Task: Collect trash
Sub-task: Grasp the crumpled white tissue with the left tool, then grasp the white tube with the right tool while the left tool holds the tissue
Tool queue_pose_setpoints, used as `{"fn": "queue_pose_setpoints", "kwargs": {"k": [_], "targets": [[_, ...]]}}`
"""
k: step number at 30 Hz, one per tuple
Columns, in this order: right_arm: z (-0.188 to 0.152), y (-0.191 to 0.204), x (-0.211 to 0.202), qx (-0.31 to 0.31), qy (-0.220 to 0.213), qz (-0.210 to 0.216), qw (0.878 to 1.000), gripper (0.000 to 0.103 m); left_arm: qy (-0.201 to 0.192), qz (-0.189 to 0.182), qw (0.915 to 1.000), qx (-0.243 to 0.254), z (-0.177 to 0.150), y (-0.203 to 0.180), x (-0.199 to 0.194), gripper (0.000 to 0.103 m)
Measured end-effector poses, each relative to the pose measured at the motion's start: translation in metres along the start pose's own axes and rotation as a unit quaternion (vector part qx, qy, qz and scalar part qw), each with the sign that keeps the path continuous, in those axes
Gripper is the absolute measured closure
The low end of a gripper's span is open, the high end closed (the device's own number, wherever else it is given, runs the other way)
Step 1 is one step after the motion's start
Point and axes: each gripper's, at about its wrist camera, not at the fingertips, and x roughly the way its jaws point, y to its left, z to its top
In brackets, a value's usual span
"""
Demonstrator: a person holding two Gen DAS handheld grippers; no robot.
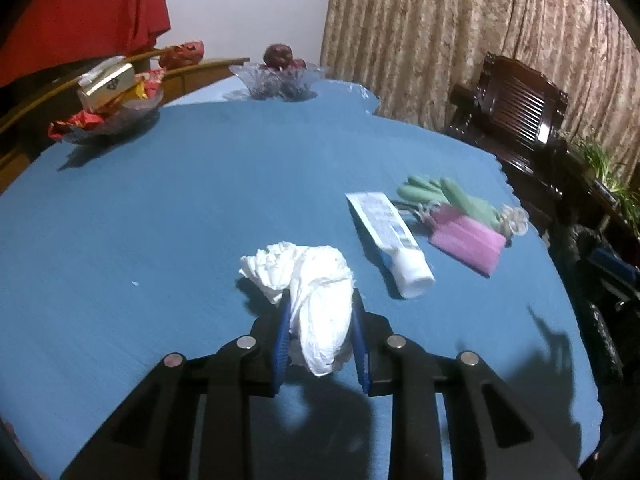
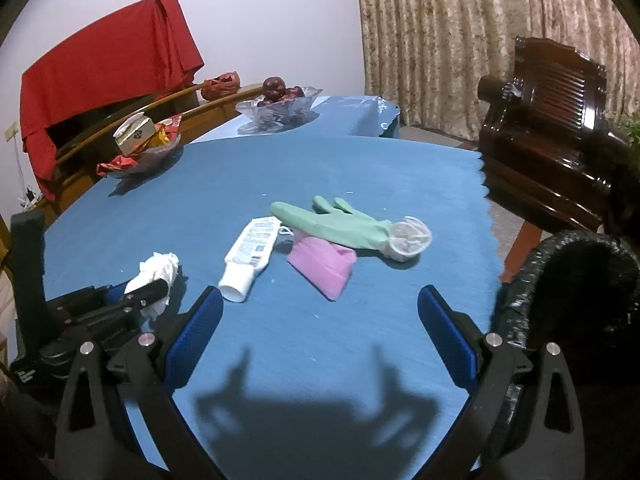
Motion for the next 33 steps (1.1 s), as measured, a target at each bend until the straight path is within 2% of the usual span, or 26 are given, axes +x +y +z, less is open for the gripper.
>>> {"fn": "queue_pose_setpoints", "kwargs": {"k": [8, 12, 16, 18, 29, 33], "targets": [[0.008, 0.026, 0.030, 0.001, 0.009, 0.013, 1.000, 0.009, -0.013, 0.025, 0.9996, -0.004, 0.013, 0.026, 0.001, 0.076], [0.011, 0.041, 0.051, -0.004, 0.023, 0.017, 1.000, 0.019, -0.017, 0.034, 0.9992, -0.012, 0.018, 0.040, 0.003, 0.076], [0.010, 0.052, 0.071, -0.004, 0.039, 0.018, 0.999, 0.024, -0.019, 0.038, 0.9990, -0.013, 0.019, 0.049, 0.005, 0.076], [0.009, 0.057, 0.080, -0.006, 0.050, 0.018, 0.999, 0.031, -0.019, 0.039, 0.9990, -0.012, 0.020, 0.052, 0.006, 0.076], [0.008, 0.070, 0.115, -0.008, 0.097, 0.015, 0.995, 0.050, -0.013, 0.040, 0.9989, -0.022, 0.020, 0.061, 0.016, 0.076], [0.009, 0.075, 0.124, -0.015, 0.110, 0.011, 0.994, 0.052, -0.011, 0.039, 0.9988, -0.027, 0.020, 0.063, 0.018, 0.076]]}}
